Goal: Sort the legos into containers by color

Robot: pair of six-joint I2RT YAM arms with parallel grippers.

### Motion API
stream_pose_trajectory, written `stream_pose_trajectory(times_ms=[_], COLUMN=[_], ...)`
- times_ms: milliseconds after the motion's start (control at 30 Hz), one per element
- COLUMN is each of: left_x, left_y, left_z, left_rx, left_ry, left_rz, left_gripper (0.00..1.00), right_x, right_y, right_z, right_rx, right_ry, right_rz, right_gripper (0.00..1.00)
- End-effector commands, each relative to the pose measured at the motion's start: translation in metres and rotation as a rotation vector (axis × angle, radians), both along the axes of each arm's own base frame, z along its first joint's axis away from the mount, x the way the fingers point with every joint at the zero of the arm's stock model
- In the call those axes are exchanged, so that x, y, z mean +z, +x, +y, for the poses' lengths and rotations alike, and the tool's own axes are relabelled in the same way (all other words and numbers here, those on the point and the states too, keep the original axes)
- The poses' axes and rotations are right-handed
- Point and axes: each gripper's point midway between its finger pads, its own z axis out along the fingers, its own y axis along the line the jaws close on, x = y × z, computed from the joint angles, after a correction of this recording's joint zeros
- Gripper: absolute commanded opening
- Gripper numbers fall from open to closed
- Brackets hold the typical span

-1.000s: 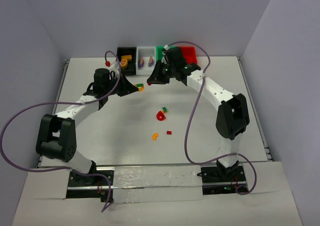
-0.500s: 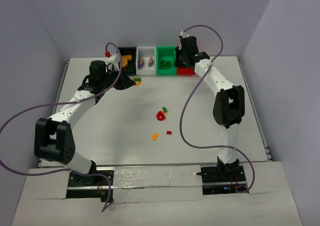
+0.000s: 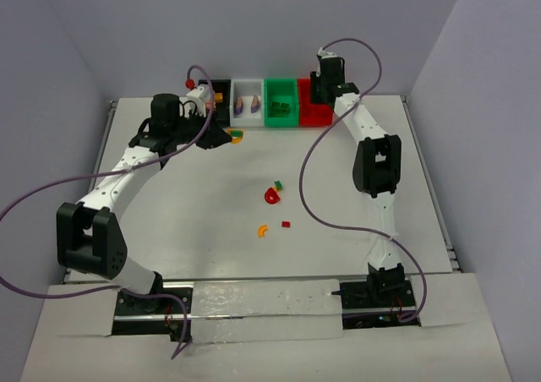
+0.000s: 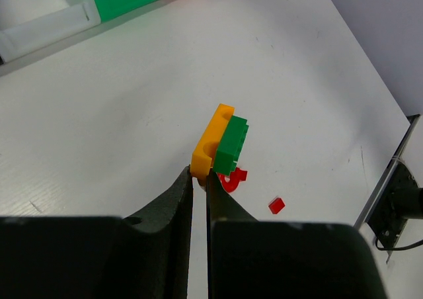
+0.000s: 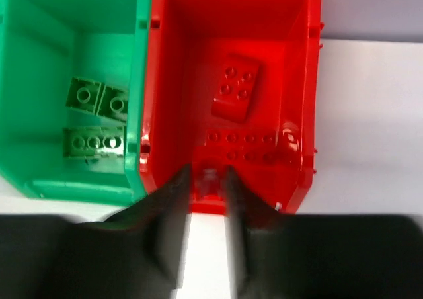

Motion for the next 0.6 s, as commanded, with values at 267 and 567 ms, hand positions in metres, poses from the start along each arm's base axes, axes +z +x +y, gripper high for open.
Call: stream_pose_trajectory(times_ms=[267, 567], left_x=[0.018, 0.016], left_y=[0.007, 0.001], left_z=[-0.003, -0.005], left_rx=[-0.006, -0.023], left_ry=[-0.002, -0.011], left_rz=[-0.053, -0.023], left_gripper=[0.0, 0.0], right_x=[0.055, 0.093], right_y=[0.019, -0.047], right_z=[0.019, 0.072], right_rx=[0.085, 0.44], right_ry=[0.058, 0.114], right_rz=[-0.167, -0.155], right_gripper=[0.8, 0.67])
